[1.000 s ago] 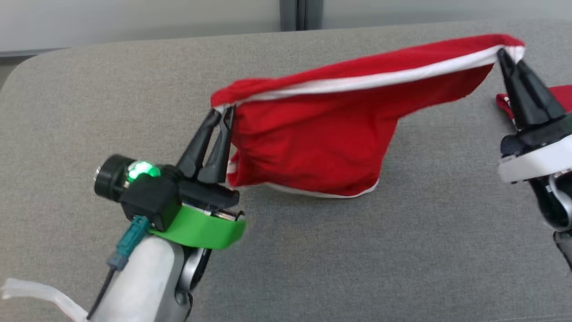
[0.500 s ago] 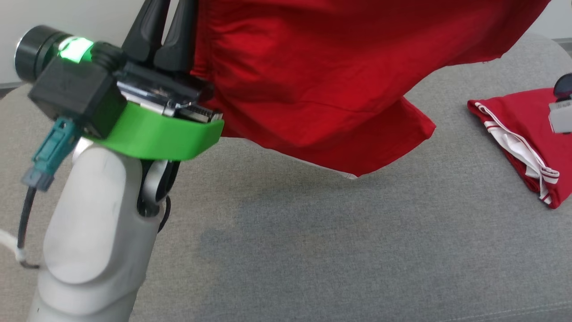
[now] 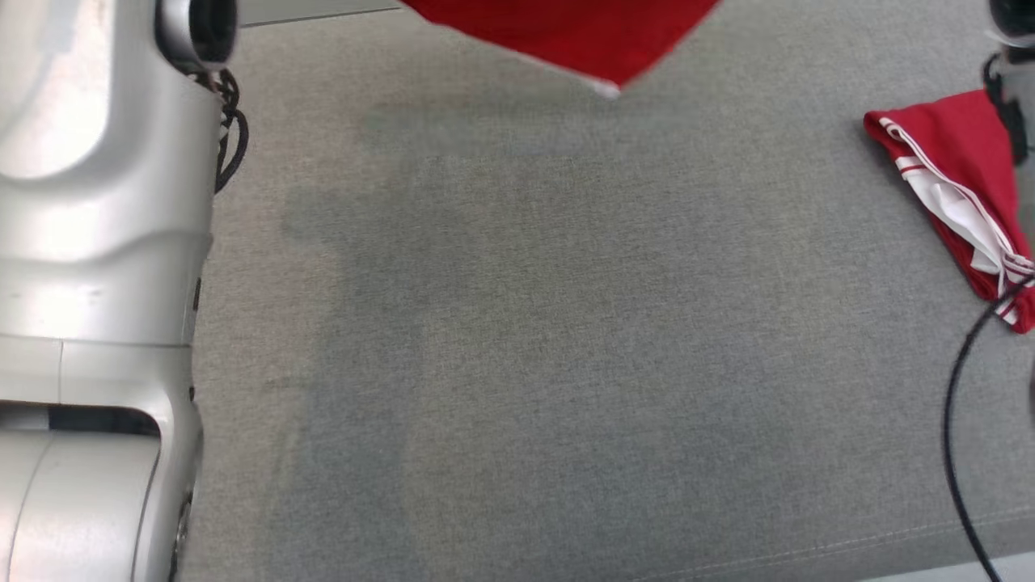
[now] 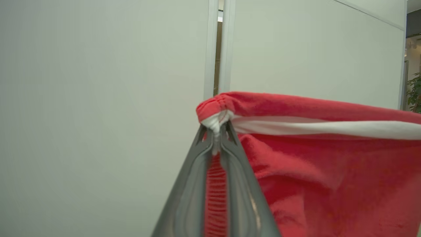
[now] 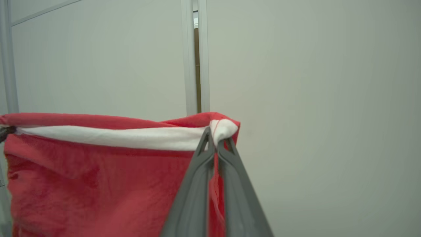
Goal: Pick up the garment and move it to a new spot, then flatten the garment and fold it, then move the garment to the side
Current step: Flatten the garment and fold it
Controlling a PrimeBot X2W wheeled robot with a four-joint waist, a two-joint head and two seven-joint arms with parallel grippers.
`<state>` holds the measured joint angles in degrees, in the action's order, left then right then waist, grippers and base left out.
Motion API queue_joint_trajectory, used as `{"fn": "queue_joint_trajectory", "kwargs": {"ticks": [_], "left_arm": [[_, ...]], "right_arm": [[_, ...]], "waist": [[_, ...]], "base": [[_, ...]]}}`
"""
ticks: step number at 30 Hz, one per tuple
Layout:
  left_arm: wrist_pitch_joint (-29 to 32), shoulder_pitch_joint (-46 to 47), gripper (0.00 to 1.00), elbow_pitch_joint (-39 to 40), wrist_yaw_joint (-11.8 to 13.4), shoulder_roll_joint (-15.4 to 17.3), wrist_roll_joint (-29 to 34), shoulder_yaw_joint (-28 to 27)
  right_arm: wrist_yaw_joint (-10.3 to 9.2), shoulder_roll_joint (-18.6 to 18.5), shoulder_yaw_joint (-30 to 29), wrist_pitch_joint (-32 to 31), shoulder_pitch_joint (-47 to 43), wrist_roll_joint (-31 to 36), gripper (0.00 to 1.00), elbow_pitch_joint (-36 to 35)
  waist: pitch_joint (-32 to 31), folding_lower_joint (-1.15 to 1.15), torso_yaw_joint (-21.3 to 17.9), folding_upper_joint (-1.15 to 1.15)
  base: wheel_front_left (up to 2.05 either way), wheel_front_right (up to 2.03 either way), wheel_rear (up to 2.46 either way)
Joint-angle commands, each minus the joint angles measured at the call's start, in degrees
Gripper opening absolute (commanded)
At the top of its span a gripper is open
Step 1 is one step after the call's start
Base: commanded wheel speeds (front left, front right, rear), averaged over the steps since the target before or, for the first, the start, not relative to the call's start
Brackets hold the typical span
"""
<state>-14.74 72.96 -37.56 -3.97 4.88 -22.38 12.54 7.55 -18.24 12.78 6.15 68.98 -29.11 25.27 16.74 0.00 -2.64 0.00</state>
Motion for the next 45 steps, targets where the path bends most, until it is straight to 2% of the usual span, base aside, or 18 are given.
{"fn": "queue_joint_trajectory", "kwargs": {"ticks": [1,5,11,15,17,22,26,32,38,45], "left_arm": [[-0.38,0.45,0.0,-3.36,0.64,0.51,0.89,-0.46],[-0.42,1.26,0.0,-10.82,2.52,0.79,1.19,-3.25],[-0.37,-3.94,0.0,-20.79,4.45,-0.54,1.12,-5.34],[-0.37,-7.16,0.0,-25.86,4.77,-1.47,-0.11,-5.65],[-0.38,-8.79,0.0,-26.82,3.56,-1.63,0.04,-5.01],[-0.37,-18.13,0.0,-18.9,0.22,-1.86,-1.03,-4.49],[-0.37,-28.77,0.0,-9.34,-0.6,-1.89,-1.71,-2.28],[-0.38,-46.41,0.0,4.65,-0.16,-1.85,0.85,-1.15],[-0.39,-61.95,0.0,17.26,0.38,-1.83,4.15,-0.11],[1.04,-73.76,0.0,30.47,2.31,-1.54,5.15,1.57]], "right_arm": [[-0.13,1.42,0.46,1.9,2.03,0.32,0.0,3.42],[-0.13,6.73,3.94,5.39,5.92,1.11,0.0,14.2],[-0.13,12.39,8.81,7.9,4.23,-1.03,0.0,27.92],[-0.12,13.95,13.13,8.66,0.22,-3.26,0.0,31.68],[-0.12,14.28,14.85,8.96,-2.81,-4.95,0.0,31.45],[-0.11,11.62,16.33,9.02,-13.96,-8.25,0.0,23.84],[-0.11,8.81,14.02,9.04,-24.92,-9.07,0.0,13.68],[-0.11,4.64,10.2,9.02,-42.33,-6.91,0.0,-0.85],[-0.12,1.58,6.53,9.02,-57.35,-5.94,0.0,-10.09],[-0.12,1.9,-1.24,5.91,-71.6,-4.11,0.0,-21.76]], "waist": [[2.16,0.0,-2.73,0.0],[3.54,0.0,-3.9,0.0],[7.05,0.0,-4.12,0.0],[10.14,0.0,-3.6,0.0],[10.77,0.0,-3.23,0.0],[9.98,0.0,-2.61,0.0],[7.17,0.0,-2.38,0.0],[1.2,0.0,-2.49,0.0],[-3.98,0.0,-1.94,0.0],[-6.13,0.0,-0.61,0.0]], "base": [[0.0,0.0,0.0],[0.0,0.0,0.0],[0.0,0.0,0.0],[0.0,0.0,0.0],[0.0,0.0,0.0],[0.0,0.0,0.0],[0.0,0.0,0.0],[0.0,0.0,0.0],[0.0,0.0,0.0],[0.0,0.0,0.0]]}}
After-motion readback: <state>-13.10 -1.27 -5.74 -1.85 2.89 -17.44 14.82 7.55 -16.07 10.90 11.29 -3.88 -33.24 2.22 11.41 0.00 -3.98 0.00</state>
